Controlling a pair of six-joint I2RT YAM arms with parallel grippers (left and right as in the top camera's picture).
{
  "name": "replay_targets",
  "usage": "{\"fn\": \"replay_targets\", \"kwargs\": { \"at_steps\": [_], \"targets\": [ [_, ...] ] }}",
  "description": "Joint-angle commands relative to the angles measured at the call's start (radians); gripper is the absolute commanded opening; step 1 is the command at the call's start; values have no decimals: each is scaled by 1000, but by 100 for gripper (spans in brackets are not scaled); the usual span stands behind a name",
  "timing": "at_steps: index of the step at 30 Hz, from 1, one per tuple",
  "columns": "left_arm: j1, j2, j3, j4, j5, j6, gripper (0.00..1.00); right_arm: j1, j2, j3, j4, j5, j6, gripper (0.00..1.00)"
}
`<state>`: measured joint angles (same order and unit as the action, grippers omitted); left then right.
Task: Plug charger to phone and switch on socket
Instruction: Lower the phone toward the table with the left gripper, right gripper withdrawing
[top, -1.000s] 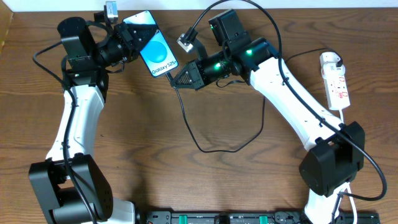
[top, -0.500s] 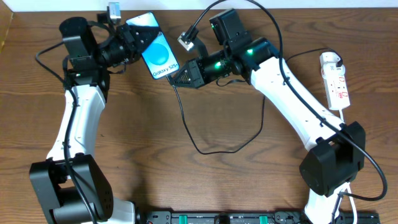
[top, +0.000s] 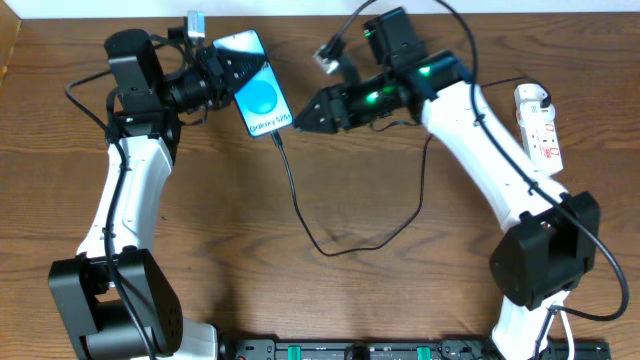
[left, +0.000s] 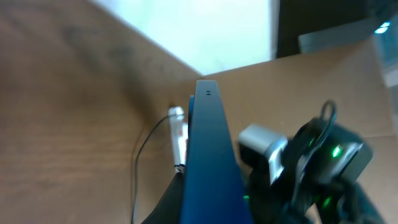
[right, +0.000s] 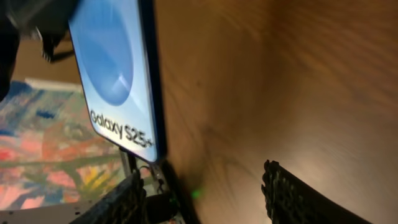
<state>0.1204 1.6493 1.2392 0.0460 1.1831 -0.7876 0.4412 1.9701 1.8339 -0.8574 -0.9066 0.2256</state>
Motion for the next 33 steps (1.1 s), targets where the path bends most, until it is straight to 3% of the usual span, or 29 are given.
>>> {"fn": "replay_targets", "kwargs": {
  "at_steps": [1,7,10,33],
  "targets": [
    [-2,0,14,-117,29,202,7,-58,0,15,-20,0,-51,62],
    [-2,7,14,-338,29,417,7,-99,0,15,-56,74,-57,64],
    [-2,27,14,-383,29,455,7,-100,0,15,-76,119,-59,66],
    [-71,343,14,-381,-18,507,7,-85,0,15,-146,228,-85,68]
  ]
}}
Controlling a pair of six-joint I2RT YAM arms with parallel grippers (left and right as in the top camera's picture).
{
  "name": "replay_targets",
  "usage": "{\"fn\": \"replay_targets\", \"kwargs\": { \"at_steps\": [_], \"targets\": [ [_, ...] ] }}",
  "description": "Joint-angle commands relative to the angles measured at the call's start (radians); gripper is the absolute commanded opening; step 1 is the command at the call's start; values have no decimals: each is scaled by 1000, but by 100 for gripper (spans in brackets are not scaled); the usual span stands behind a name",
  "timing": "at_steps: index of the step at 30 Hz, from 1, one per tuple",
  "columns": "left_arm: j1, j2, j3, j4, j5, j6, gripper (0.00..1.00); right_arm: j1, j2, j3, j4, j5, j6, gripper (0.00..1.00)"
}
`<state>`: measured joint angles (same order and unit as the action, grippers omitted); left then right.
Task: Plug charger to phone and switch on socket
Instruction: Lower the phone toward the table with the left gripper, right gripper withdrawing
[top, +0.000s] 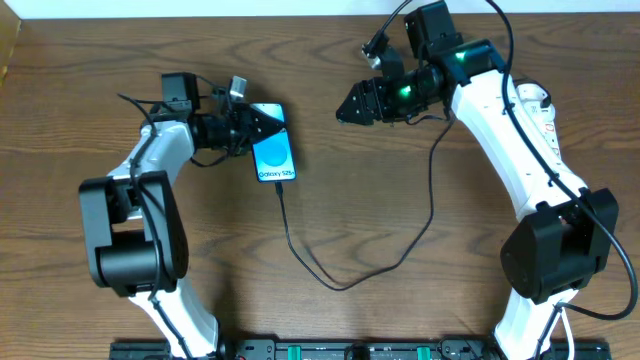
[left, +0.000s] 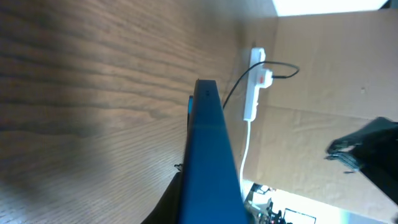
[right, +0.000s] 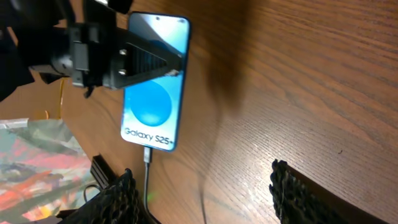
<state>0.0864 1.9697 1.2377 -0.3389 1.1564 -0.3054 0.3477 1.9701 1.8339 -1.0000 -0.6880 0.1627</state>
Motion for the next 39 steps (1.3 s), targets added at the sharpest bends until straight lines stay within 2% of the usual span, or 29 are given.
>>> {"fn": "replay_targets", "kwargs": {
  "at_steps": [1,9,18,24,39],
  "targets": [
    [-51,29,15,4,-2,25,7,8,0,15,-3,9,-23,68],
    [-137,50,15,10,-127,24,7,8,0,15,-14,17,-23,67],
    [-145,51,15,9,-158,19,7,10,0,15,-30,54,-23,67],
    [-159,52,13,-17,-235,21,7,10,0,15,-30,54,-22,67],
    [-169,68,10,-12,-235,20,7,21,0,15,-31,54,-22,67]
  ]
}}
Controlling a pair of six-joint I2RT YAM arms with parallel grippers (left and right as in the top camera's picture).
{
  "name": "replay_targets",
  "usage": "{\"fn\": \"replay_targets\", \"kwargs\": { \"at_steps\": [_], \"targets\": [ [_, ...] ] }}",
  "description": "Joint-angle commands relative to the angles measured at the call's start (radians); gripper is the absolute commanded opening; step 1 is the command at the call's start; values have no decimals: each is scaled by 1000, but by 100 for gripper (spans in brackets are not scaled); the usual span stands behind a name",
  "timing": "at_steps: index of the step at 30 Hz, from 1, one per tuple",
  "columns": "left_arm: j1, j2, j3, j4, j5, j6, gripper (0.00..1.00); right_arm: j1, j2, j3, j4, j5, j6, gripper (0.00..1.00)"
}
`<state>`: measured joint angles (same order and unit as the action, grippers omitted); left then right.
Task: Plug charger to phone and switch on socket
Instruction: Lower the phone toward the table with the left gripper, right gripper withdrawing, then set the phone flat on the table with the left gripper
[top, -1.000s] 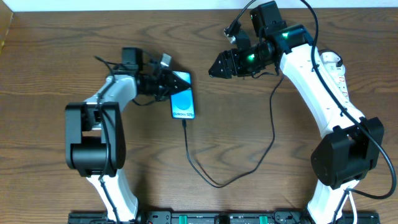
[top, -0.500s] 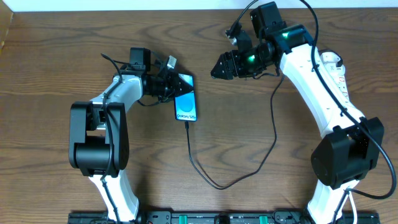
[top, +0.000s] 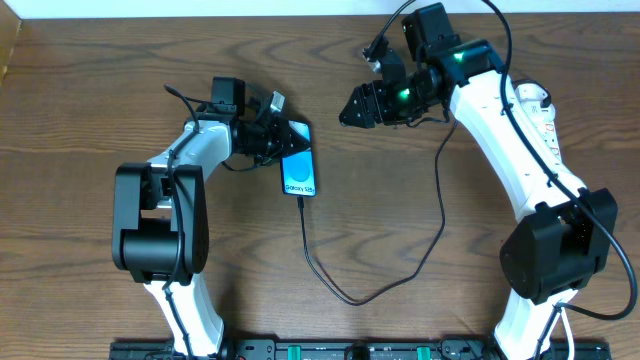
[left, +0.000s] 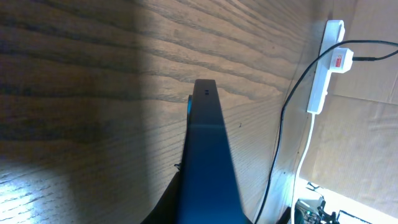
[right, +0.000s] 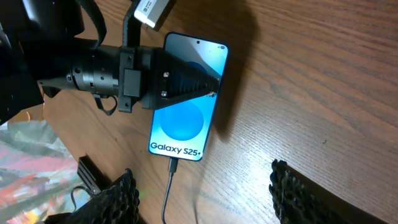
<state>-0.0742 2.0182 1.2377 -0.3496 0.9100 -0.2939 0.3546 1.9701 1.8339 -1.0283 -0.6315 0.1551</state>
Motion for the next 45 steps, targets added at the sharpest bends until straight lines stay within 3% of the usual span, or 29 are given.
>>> {"fn": "replay_targets", "kwargs": {
  "at_steps": [1,17,26,34,35,45],
  "targets": [
    [-10,26,10,-2,12,9,7,15,0,15,-3,-3,-14,67],
    [-14,86,10,-1,12,9,8,14,0,15,-2,-2,-15,67],
    [-15,86,10,-8,-8,9,17,14,0,15,-2,-2,-15,67],
    [-22,86,10,-13,-34,9,17,14,0,15,-5,-2,-15,67],
    [-22,86,10,-12,-34,9,23,14,0,15,-5,-2,-15,67],
    [-22,86,10,-13,-67,9,41,14,0,15,-5,-2,-15,67]
  ]
}}
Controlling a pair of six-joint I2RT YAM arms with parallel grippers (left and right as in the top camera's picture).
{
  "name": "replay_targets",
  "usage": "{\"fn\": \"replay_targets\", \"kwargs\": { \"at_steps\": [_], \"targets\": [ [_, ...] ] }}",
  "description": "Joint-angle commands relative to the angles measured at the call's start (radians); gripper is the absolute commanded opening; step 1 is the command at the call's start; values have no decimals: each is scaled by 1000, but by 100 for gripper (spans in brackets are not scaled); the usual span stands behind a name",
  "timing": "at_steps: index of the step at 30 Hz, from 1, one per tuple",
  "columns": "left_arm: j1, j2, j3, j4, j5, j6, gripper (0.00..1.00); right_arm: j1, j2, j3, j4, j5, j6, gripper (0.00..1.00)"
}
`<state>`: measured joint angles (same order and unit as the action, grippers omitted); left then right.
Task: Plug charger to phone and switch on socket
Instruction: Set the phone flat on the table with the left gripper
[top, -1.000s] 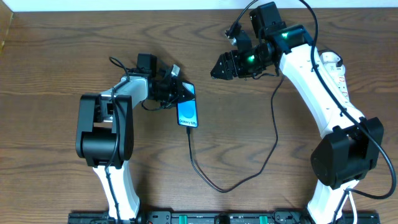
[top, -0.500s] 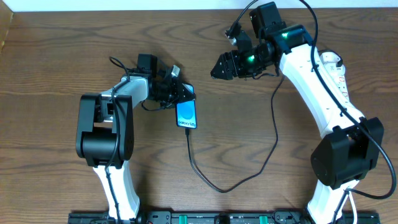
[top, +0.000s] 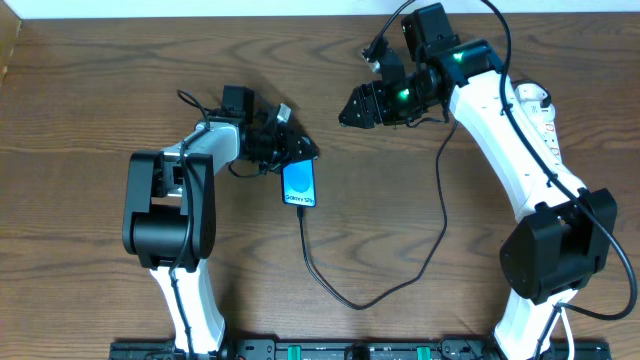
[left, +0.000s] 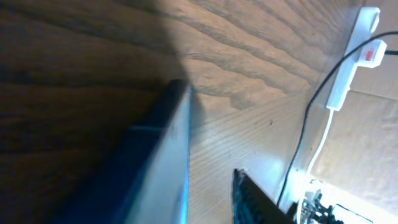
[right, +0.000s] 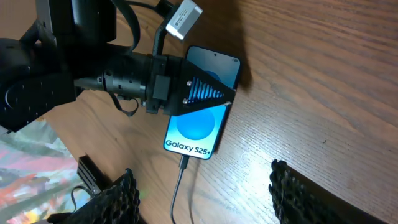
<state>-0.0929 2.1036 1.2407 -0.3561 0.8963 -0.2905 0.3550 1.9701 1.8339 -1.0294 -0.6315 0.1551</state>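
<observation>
The phone (top: 298, 184) lies screen-up on the table, its blue screen reading "Galaxy S25+" (right: 200, 124). A black charger cable (top: 345, 298) is plugged into its near end (right: 183, 163). My left gripper (top: 296, 153) sits at the phone's far end, open; the left wrist view shows one finger (left: 252, 200) apart from the phone's edge (left: 168, 155). My right gripper (top: 350, 107) hovers open to the right of the phone, fingers (right: 118, 199) spread wide. The white socket strip (top: 538, 120) with a red switch (left: 373, 53) lies at the far right.
The cable loops toward the table's front and runs back up under my right arm (top: 500, 130). A cardboard wall (left: 367, 143) stands beyond the strip. The table's front rail (top: 350, 350) lies along the near edge.
The left gripper held the phone on edge; now its jaws are open and the phone lies flat, a little nearer the front. The right arm has not moved.
First the left gripper held the phone up at the far left, cable plugged in, the right gripper close by its lower end. Then the right gripper was back at the far right. The phone was further right and lower each time, and now lies released.
</observation>
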Motion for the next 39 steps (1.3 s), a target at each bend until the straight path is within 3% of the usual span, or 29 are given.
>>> {"fn": "replay_targets", "kwargs": {
  "at_steps": [1,10,33,39],
  "targets": [
    [-3,1,6,-6,-54,5,44,14,0,15,-4,-2,-15,67],
    [-3,0,7,-7,-100,1,64,14,0,15,-4,-2,-15,67],
    [-3,-2,56,-114,-288,-25,70,13,0,15,-3,6,-15,68],
    [-3,-2,64,-134,-315,-28,77,13,0,15,-4,20,-15,68]
  ]
}}
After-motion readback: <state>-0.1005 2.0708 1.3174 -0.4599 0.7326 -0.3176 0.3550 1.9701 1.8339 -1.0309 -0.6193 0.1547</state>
